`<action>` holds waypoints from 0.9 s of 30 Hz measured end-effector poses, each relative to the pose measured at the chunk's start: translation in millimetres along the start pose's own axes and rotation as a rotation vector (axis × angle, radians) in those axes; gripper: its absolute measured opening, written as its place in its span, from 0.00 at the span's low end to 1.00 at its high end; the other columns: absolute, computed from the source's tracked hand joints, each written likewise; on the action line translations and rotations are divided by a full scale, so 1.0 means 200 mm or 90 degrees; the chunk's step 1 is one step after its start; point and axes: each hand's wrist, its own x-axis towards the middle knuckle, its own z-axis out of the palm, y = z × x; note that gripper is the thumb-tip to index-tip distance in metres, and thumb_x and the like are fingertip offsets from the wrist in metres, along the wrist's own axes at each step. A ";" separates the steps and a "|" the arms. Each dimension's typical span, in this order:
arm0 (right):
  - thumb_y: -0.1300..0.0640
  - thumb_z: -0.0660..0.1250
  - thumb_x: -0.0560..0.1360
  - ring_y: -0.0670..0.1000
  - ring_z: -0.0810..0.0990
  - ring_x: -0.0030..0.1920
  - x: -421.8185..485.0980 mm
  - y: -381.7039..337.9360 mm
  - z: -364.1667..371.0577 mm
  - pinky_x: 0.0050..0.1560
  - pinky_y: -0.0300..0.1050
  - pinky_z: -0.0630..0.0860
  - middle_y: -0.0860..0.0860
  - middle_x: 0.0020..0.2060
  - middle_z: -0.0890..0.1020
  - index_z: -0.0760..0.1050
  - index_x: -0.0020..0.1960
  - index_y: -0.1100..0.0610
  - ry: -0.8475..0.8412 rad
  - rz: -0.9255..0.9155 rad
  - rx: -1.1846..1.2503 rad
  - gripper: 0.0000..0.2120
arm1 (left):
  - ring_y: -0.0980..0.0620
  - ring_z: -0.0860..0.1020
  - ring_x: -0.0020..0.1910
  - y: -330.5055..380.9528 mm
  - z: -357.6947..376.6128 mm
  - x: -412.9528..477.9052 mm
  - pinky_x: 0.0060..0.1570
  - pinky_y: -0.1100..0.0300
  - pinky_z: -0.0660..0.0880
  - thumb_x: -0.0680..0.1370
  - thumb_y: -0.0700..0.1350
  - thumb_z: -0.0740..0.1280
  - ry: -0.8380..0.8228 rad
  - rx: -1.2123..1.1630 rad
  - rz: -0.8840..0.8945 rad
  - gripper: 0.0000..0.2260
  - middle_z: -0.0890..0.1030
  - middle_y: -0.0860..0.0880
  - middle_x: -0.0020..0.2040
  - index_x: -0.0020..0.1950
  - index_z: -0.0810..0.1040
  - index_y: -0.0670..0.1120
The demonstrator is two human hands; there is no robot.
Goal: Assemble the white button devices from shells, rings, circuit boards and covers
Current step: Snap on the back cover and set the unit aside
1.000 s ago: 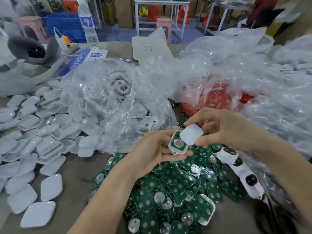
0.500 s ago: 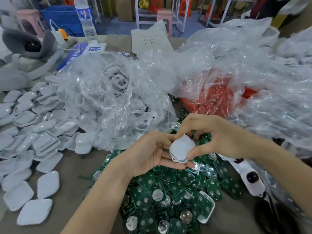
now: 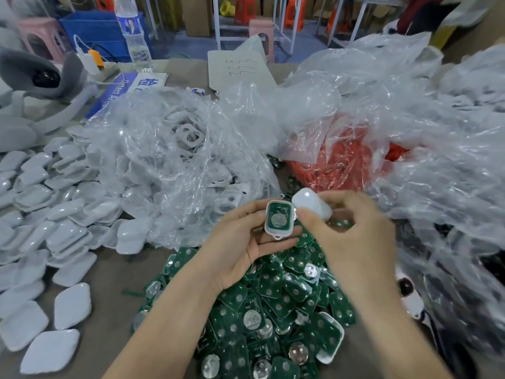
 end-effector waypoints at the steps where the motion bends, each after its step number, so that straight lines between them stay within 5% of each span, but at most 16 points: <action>1: 0.48 0.75 0.66 0.36 0.75 0.44 -0.05 0.00 0.06 0.41 0.21 0.67 0.43 0.43 0.78 0.78 0.46 0.50 0.044 0.019 0.010 0.11 | 0.46 0.85 0.41 -0.01 0.01 0.00 0.38 0.54 0.83 0.82 0.35 0.56 0.012 0.004 0.005 0.11 0.85 0.39 0.47 0.55 0.78 0.39; 11: 0.48 0.75 0.67 0.39 0.73 0.46 -0.11 0.02 0.28 0.44 0.24 0.66 0.47 0.45 0.75 0.77 0.47 0.54 0.136 0.061 0.027 0.14 | 0.53 0.83 0.35 -0.06 0.07 0.00 0.30 0.61 0.78 0.81 0.32 0.59 0.080 -0.032 0.053 0.10 0.86 0.45 0.40 0.56 0.76 0.42; 22: 0.53 0.78 0.67 0.38 0.75 0.46 -0.06 0.06 0.21 0.46 0.23 0.66 0.43 0.46 0.76 0.81 0.54 0.52 0.030 0.023 0.058 0.17 | 0.51 0.84 0.36 -0.05 0.07 -0.01 0.34 0.59 0.81 0.82 0.37 0.58 0.060 -0.053 0.070 0.07 0.85 0.42 0.42 0.55 0.75 0.38; 27: 0.53 0.78 0.66 0.40 0.77 0.48 -0.05 0.08 0.16 0.49 0.35 0.75 0.43 0.48 0.77 0.81 0.56 0.51 -0.029 -0.001 0.067 0.19 | 0.50 0.85 0.44 -0.06 0.05 -0.01 0.39 0.60 0.81 0.82 0.40 0.60 0.065 0.062 0.098 0.08 0.86 0.43 0.47 0.55 0.78 0.43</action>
